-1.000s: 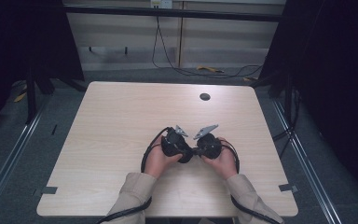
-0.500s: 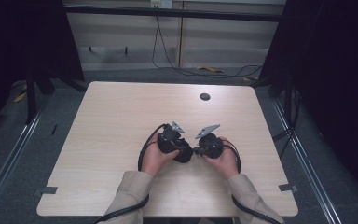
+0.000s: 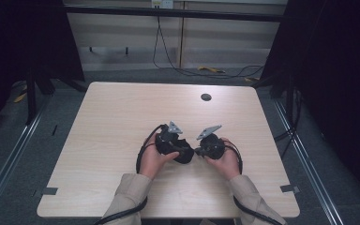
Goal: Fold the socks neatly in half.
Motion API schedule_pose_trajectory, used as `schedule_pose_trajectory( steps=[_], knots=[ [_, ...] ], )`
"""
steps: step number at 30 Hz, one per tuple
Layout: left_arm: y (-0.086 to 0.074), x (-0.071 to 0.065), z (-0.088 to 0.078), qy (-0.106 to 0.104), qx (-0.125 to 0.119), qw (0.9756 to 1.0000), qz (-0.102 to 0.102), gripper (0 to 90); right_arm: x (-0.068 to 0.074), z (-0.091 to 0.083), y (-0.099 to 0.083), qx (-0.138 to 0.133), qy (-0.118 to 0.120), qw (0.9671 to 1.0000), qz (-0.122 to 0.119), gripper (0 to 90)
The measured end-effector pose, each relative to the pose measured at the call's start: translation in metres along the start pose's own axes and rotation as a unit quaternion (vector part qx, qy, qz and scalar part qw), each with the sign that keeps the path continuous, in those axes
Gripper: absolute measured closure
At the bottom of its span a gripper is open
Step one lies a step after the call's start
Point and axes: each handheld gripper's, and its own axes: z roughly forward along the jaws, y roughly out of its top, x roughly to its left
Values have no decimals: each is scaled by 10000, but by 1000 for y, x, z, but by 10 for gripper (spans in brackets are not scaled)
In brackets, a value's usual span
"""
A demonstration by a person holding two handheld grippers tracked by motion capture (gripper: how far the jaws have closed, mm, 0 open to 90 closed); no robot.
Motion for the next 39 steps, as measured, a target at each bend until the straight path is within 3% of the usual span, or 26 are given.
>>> schedule_pose_trajectory(
  steps=[7,9,11,15,21,30,39],
  knots=[
    [-10,3,2,-130,112,9998,-35,380,0,-2,2,0,-17,10000,-4,900],
    [-12,4,5,-100,118,9999,-66,376,1,-2,2,-23,-4,10000,4,900],
    [-14,5,6,6,258,9997,46,381,0,-3,2,-33,3,10000,-36,900],
    [-19,10,5,80,310,9995,-59,383,-1,-5,1,-24,13,10000,25,900],
    [-23,18,-3,84,182,9993,-329,325,-2,-7,0,-37,3,10000,20,900],
    [-23,24,-20,-112,-53,9991,-417,292,-2,-8,0,-97,87,9999,50,900],
    [-24,30,-33,-241,-98,9979,-589,210,0,-14,-2,-164,87,9998,75,900]
  ],
)
